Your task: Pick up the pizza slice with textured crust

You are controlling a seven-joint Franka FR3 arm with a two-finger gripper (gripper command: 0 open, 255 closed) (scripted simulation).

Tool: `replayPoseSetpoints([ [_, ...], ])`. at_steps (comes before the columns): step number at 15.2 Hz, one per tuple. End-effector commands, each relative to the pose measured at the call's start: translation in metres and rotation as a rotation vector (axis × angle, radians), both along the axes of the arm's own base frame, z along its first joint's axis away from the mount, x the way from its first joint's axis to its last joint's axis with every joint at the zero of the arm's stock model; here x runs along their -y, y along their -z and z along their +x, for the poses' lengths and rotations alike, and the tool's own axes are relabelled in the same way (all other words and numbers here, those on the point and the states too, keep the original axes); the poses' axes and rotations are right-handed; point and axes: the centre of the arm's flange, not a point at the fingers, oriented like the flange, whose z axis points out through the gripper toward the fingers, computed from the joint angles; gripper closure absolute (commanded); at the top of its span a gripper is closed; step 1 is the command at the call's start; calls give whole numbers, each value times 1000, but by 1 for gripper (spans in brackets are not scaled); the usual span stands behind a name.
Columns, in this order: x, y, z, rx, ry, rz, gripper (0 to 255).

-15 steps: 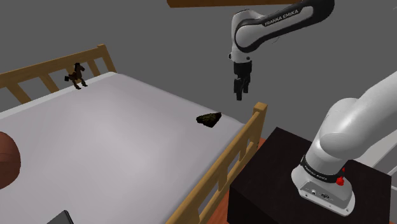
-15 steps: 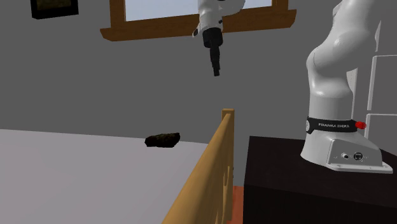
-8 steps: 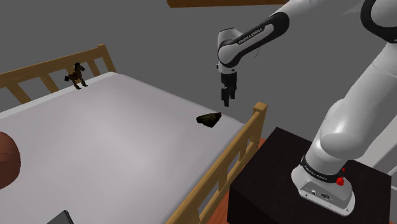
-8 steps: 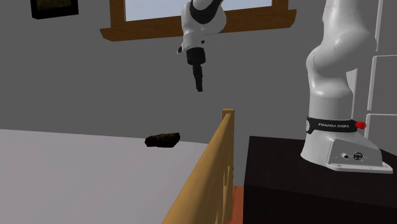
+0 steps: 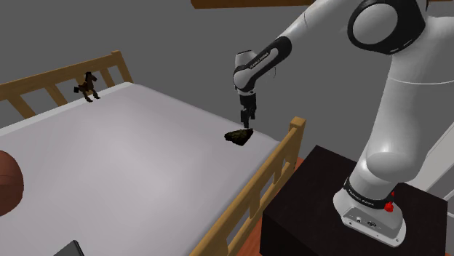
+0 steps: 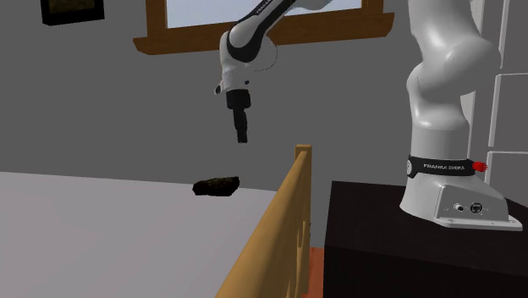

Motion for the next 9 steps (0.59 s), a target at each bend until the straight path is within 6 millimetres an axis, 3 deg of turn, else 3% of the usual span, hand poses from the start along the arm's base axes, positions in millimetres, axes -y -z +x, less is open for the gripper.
replayPoseSetpoints([
  [1, 0, 19, 21, 5, -14, -3, 0],
  [9, -5, 89, 97, 22, -69, -14, 0],
])
